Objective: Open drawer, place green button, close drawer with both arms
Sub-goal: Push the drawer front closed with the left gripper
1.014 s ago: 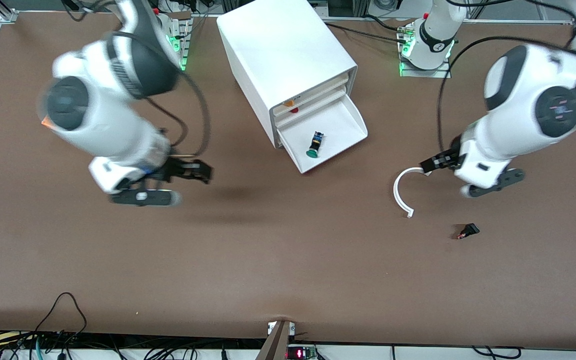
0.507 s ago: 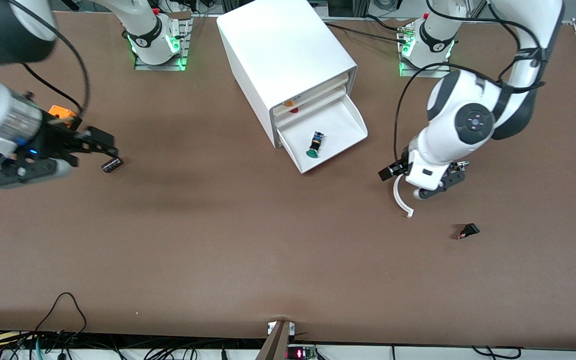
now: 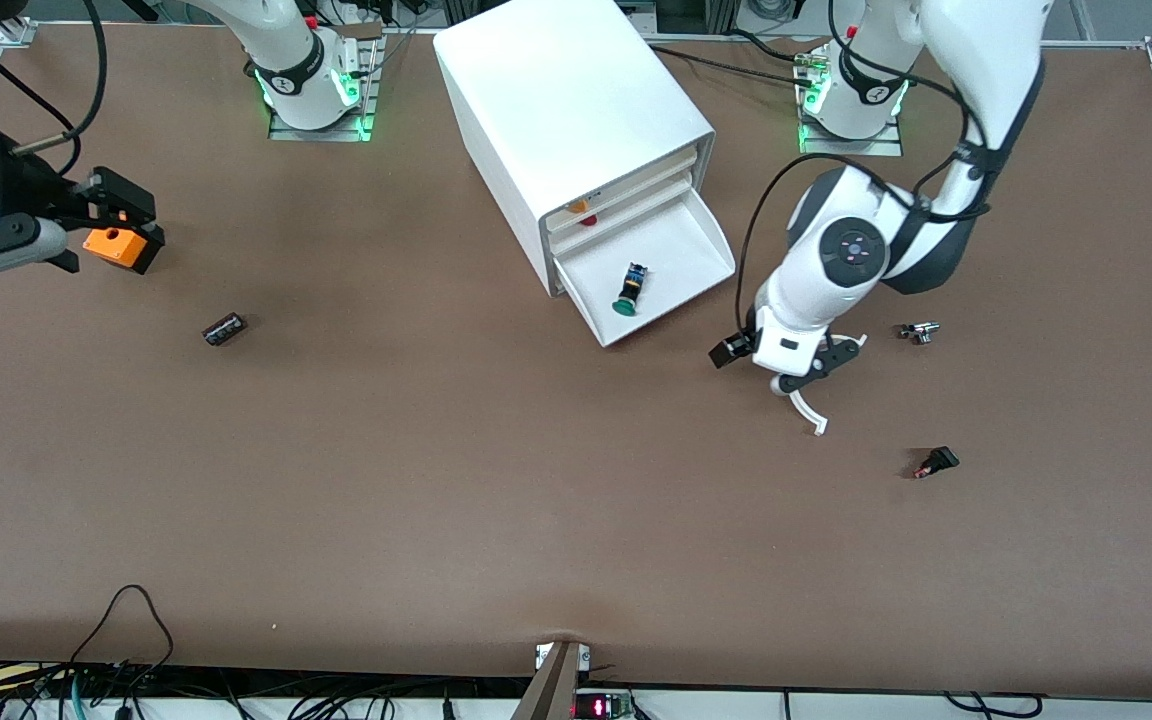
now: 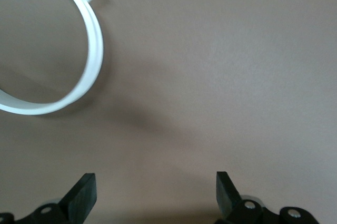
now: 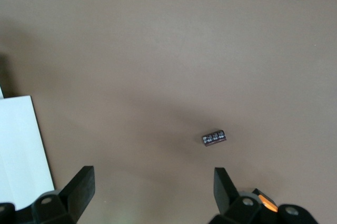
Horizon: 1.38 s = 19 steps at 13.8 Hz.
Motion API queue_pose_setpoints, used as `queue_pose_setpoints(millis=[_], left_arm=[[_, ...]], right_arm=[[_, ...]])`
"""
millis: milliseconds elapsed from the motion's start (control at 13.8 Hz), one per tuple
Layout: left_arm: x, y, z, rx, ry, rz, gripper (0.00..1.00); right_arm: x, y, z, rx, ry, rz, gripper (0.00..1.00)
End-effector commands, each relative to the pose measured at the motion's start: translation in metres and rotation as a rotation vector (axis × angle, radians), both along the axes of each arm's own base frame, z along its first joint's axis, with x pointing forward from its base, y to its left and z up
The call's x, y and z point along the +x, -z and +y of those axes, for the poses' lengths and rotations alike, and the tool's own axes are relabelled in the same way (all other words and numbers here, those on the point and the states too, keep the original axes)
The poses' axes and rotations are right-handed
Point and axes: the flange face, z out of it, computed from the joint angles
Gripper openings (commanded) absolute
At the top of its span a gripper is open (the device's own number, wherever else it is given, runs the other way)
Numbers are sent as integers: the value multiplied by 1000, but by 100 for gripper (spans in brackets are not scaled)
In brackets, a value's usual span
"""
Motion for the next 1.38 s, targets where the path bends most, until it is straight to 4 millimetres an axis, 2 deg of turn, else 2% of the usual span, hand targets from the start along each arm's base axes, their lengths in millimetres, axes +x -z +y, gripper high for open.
queue_pose_setpoints(millis=[0,217,507,725,1159,1304], left_arm=[[-10,22,-24,25,-20,-22,100],[-24,44,-48,33,-41,-5,100],[-57,49,-96,40,-42,10,100],[-78,50,-122,43,-9,20,100],[-120,60,-164,29,51,61,100],[-127,62,-170,26,66,68,100]], right_arm=[[-8,12,-29,-4,-23,3,100],[-8,12,-30,-6,-39,1,100],[-1,15,-18,-39,-49,-21,100],[2,18,-12,-37,-25,-28,100],[6,18,-9,-2,4,-35,100],[6,7,-10,-12,-2,-51,100]])
